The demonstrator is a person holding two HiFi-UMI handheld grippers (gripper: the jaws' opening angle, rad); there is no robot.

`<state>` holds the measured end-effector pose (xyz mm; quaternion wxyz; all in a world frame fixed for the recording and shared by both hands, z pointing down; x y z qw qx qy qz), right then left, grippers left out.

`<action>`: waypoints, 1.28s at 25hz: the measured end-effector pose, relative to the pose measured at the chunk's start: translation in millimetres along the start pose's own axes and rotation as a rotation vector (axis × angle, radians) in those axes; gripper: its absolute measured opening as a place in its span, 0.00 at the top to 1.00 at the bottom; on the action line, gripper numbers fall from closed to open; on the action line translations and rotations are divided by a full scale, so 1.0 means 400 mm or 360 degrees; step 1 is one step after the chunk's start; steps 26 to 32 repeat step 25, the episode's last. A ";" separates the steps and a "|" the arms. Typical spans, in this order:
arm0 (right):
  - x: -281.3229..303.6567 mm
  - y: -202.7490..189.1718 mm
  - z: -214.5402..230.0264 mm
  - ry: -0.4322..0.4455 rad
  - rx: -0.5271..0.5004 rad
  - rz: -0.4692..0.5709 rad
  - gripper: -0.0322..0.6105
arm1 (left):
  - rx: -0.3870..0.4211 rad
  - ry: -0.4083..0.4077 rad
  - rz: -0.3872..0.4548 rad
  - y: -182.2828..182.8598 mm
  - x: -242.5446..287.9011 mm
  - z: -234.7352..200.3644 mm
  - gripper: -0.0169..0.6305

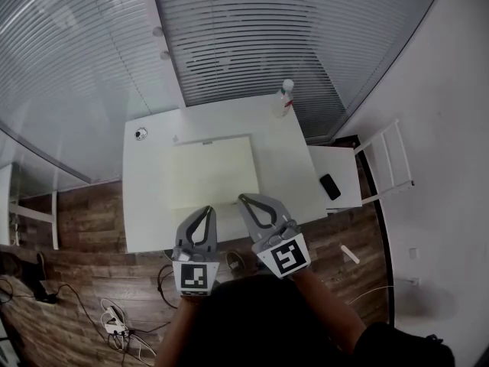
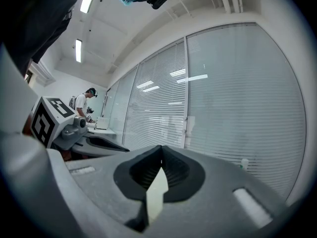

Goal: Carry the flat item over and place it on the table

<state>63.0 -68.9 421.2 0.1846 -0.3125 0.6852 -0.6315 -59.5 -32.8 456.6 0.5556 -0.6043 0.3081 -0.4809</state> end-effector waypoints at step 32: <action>0.132 -0.094 -0.005 0.0185 -0.0024 -0.0171 0.95 | 0.0048 0.0172 -0.0131 -0.127 -0.079 -0.100 0.97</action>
Point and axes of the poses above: the fingertips, and each gripper's own axes: x forward along the fingers, z to its right, y out of its top, the point moved 6 cm from there along -x, backward along the fingers, and after that the axes turned 4 degrees about -z, right-handed, at the moved point
